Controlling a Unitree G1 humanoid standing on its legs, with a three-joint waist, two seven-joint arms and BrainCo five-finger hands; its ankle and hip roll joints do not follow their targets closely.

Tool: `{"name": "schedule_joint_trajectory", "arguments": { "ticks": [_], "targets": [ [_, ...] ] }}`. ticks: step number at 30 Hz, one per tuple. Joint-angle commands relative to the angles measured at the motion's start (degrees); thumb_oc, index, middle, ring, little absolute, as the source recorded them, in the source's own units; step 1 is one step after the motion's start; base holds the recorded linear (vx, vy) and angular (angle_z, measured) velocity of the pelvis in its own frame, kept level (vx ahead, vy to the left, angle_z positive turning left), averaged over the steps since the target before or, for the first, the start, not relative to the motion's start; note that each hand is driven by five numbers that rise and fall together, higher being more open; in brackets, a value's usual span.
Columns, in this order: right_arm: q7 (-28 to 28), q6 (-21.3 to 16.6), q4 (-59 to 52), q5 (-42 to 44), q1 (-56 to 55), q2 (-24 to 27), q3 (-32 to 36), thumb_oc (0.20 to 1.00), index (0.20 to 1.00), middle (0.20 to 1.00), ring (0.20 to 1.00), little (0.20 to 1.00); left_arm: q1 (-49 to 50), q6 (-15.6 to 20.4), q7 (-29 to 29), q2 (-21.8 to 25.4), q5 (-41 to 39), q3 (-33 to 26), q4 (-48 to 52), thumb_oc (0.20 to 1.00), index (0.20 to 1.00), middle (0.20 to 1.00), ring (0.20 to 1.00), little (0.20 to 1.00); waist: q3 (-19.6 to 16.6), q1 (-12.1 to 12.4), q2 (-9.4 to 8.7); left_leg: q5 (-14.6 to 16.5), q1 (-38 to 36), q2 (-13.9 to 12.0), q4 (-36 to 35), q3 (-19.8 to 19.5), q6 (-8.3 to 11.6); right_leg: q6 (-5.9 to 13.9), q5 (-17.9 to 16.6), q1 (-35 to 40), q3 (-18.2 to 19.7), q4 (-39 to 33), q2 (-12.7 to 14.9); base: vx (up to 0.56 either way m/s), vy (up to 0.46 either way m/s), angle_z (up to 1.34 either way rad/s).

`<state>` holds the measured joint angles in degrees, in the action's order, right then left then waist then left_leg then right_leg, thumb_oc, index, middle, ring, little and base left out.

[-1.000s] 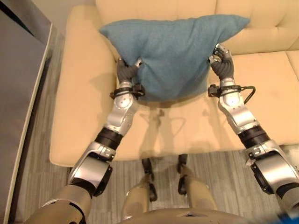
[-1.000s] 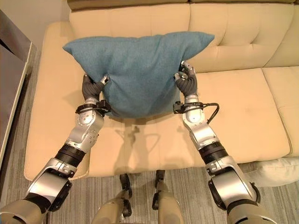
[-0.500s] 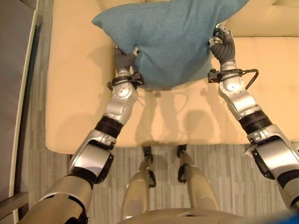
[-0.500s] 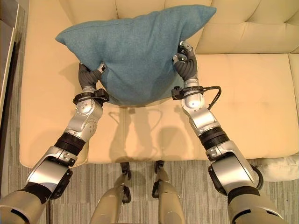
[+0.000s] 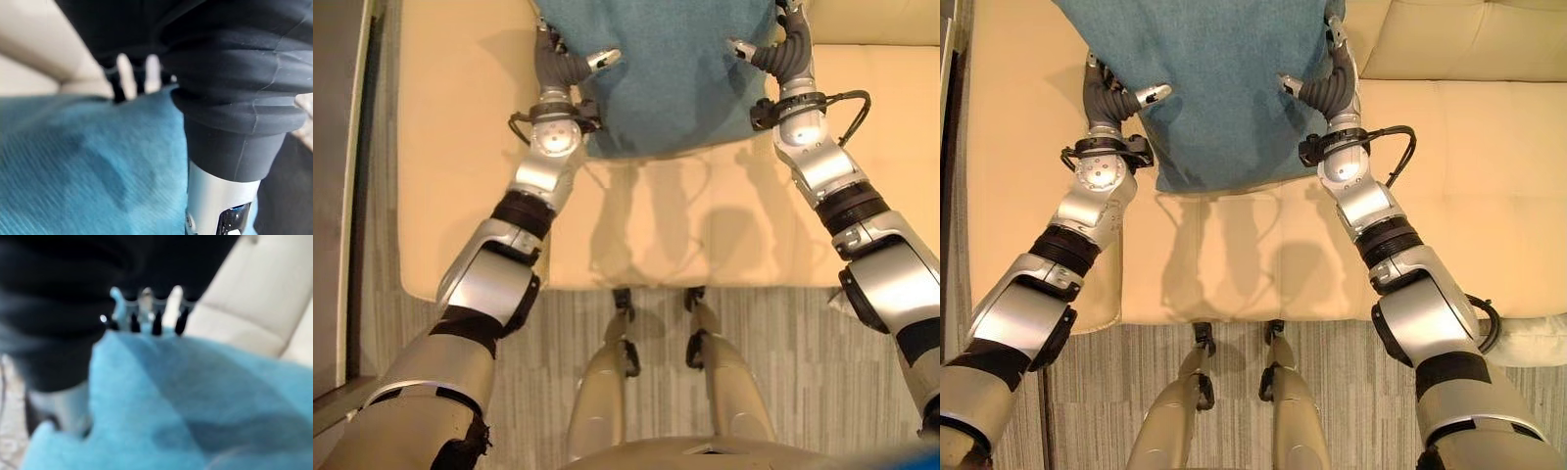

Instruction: Pick up all the scattered cushions and arrange them neatly on the sofa.

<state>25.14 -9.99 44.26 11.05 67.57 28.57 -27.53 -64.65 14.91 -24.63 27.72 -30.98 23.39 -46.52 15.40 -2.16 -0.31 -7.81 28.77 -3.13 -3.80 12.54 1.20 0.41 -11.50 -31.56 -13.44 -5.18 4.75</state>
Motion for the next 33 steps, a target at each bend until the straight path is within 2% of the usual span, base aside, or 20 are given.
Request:
{"name": "schedule_joint_trajectory", "arguments": {
  "ticks": [1, 6, 7, 10, 13, 14, 15, 18, 21, 23, 26, 27, 30, 32, 33],
  "targets": [
    [-0.61, -1.32, 4.23, -0.51, 4.69, 5.30, -1.15, 1.000, 1.000, 1.000, 1.000, 1.000, -5.35, 2.36, 1.89, 6.44, 3.33, 1.63, -3.92, 1.000, 1.000, 1.000, 1.000, 1.000, -3.02, 0.47, 1.26, -2.90, -0.65, -2.25, -1.20, -1.82, 6.86, 8.55, 2.69, 0.98, 1.34, 3.96, 1.96, 0.03, 0.033, -0.01],
    [-2.81, -1.37, 5.70, 1.25, 1.77, 10.14, -0.45, 1.000, 1.000, 1.000, 1.000, 1.000, -2.23, 2.05, 4.33, 11.57, 2.57, 0.01, -4.91, 1.000, 1.000, 1.000, 1.000, 1.000, -3.30, 0.36, 1.44, -2.33, -2.50, -2.06, -1.20, -1.32, 6.63, 8.44, 3.03, 2.45, 1.60, 4.10, 2.04, 0.00, 0.006, -0.01],
    [-3.84, -1.37, 5.66, 1.39, -1.31, 12.92, 0.74, 1.000, 1.000, 1.000, 1.000, 1.000, 1.00, 2.41, 5.44, 13.90, 1.56, -2.07, -4.04, 1.000, 1.000, 1.000, 1.000, 1.000, -3.32, 0.29, 1.55, -1.99, -3.65, -1.91, -1.20, -1.06, 6.63, 8.39, 3.16, 3.41, 1.67, 4.01, 1.98, 0.01, 0.018, -0.07],
    [-4.62, -1.41, 4.59, 0.96, -5.05, 15.06, 2.09, 1.000, 1.000, 1.000, 1.000, 1.000, 4.81, 2.88, 6.04, 14.67, 0.93, -4.08, -2.08, 1.000, 1.000, 1.000, 1.000, 1.000, -3.36, 0.21, 1.61, -1.72, -4.93, -1.81, -1.20, -0.78, 6.62, 8.34, 3.37, 4.63, 1.60, 3.93, 1.97, 0.02, 0.016, -0.08],
    [-6.90, -2.13, -1.66, 0.45, -18.68, 16.87, 8.63, 1.000, 1.000, 1.000, 1.000, 1.000, 17.82, 4.04, 7.39, 13.71, 0.70, -10.28, 7.88, 1.000, 1.000, 1.000, 1.000, 1.000, -3.65, 0.05, 1.53, -0.89, -8.15, -1.61, -1.20, -0.12, 6.44, 8.29, 3.77, 7.96, 1.34, 3.48, 1.90, 0.04, 0.001, -0.02],
    [-8.36, -2.73, -5.32, 0.13, -27.13, 16.15, 12.52, 1.000, 1.000, 1.000, 1.000, 1.000, 25.36, 4.71, 8.18, 12.22, 1.39, -13.49, 12.79, 1.000, 1.000, 1.000, 1.000, 1.000, -3.88, 0.02, 1.36, -0.56, -10.13, -1.49, -1.20, -0.07, 6.39, 8.22, 4.16, 10.17, 1.19, 3.25, 1.85, 0.06, -0.002, -0.04],
    [-8.36, -2.72, -5.34, 0.13, -27.16, 16.15, 12.53, 1.000, 1.000, 1.000, 1.000, 1.000, 25.37, 4.70, 8.17, 12.21, 1.40, -13.48, 12.81, 1.000, 1.000, 1.000, 1.000, 1.000, -3.89, 0.03, 1.36, -0.56, -10.13, -1.49, -1.20, -0.07, 6.39, 8.22, 4.15, 10.18, 1.19, 3.24, 1.84, 0.07, -0.021, -0.03],
    [-10.66, -2.74, -9.86, -1.78, -39.44, 13.66, 17.21, 1.000, 1.000, 1.000, 1.000, 1.000, 37.53, 4.73, 10.58, 7.27, 1.02, -17.12, 20.02, 1.000, 1.000, 1.000, 1.000, 1.000, -4.34, -0.24, 1.13, -0.13, -13.26, -1.53, -1.20, -0.15, 6.54, 8.08, 5.01, 13.77, 0.66, 3.17, 1.95, 0.07, -0.021, -0.01],
    [-13.18, -3.09, -9.60, -1.66, -50.08, 9.87, 21.44, 1.000, 1.000, 1.000, 1.000, 1.000, 48.35, 3.16, 14.79, 3.10, 2.92, -17.69, 21.25, 1.000, 1.000, 1.000, 1.000, 1.000, -4.84, -0.66, 0.85, -0.02, -16.69, -1.96, -1.20, 0.03, 6.80, 7.96, 6.24, 17.68, -0.36, 3.18, 2.03, 0.05, -0.041, 0.06],
    [-13.75, -3.16, -9.13, -1.19, -51.83, 8.64, 21.91, 1.000, 1.000, 1.000, 1.000, 1.000, 50.47, 2.89, 15.38, 2.03, 3.06, -17.59, 20.82, 1.000, 1.000, 1.000, 1.000, 1.000, -5.07, -0.69, 0.76, -0.22, -17.40, -1.99, -1.20, -0.07, 6.77, 7.85, 6.31, 18.37, -0.47, 3.16, 2.00, 0.01, -0.029, 0.16],
    [-15.92, -3.08, -8.14, -1.15, -57.43, 5.29, 22.39, 1.000, 1.000, 1.000, 1.000, 1.000, 57.75, 1.51, 17.82, 0.06, 5.51, -17.56, 18.18, 1.000, 1.000, 1.000, 1.000, 1.000, -6.26, -0.96, 0.52, 0.23, -20.39, -2.27, -1.20, 0.43, 6.39, 7.87, 7.22, 20.91, -0.79, 3.49, 1.66, 0.01, -0.016, 0.04],
    [-17.82, -2.82, -6.55, -2.14, -60.39, 3.85, 21.35, 1.000, 1.000, 1.000, 1.000, 1.000, 61.49, 0.28, 19.81, -0.93, 8.56, -17.41, 13.47, 1.000, 1.000, 1.000, 1.000, 1.000, -7.27, -1.25, 0.54, 0.58, -22.43, -2.31, -1.20, 0.96, 6.25, 7.95, 7.67, 22.63, -0.42, 3.73, 1.33, 0.00, 0.000, 0.00],
    [-18.84, -2.59, -4.51, -2.24, -62.47, 2.11, 20.93, 1.000, 1.000, 1.000, 1.000, 1.000, 64.98, -0.80, 20.97, -2.65, 8.02, -17.62, 11.58, 1.000, 1.000, 1.000, 1.000, 1.000, -8.48, -1.29, 0.58, 0.65, -23.88, -2.36, -1.20, 1.25, 6.08, 7.94, 7.84, 23.85, -0.25, 3.67, 1.17, 0.00, -0.021, -0.15],
    [-19.70, -2.13, -2.20, -4.17, -64.50, 0.95, 20.07, 1.000, 1.000, 1.000, 1.000, 1.000, 66.11, -2.11, 22.02, -5.47, 8.11, -18.62, 3.62, 1.000, 1.000, 1.000, 1.000, 1.000, -9.37, -1.53, 0.39, 0.82, -25.54, -2.55, -1.20, 1.63, 6.26, 7.83, 8.27, 25.74, -0.18, 3.40, 0.71, -0.01, -0.049, -0.09],
    [-20.35, -1.85, 1.26, -5.52, -65.79, 0.27, 18.91, 1.000, 1.000, 1.000, 1.000, 1.000, 66.40, -2.33, 22.12, -6.23, 11.27, -17.37, -0.03, 1.000, 1.000, 1.000, 1.000, 1.000, -10.18, -1.68, 0.25, 0.77, -26.84, -2.69, -1.20, 1.69, 6.34, 7.66, 8.56, 27.21, 0.18, 2.86, 0.25, -0.03, -0.057, -0.03]
  ]
}}
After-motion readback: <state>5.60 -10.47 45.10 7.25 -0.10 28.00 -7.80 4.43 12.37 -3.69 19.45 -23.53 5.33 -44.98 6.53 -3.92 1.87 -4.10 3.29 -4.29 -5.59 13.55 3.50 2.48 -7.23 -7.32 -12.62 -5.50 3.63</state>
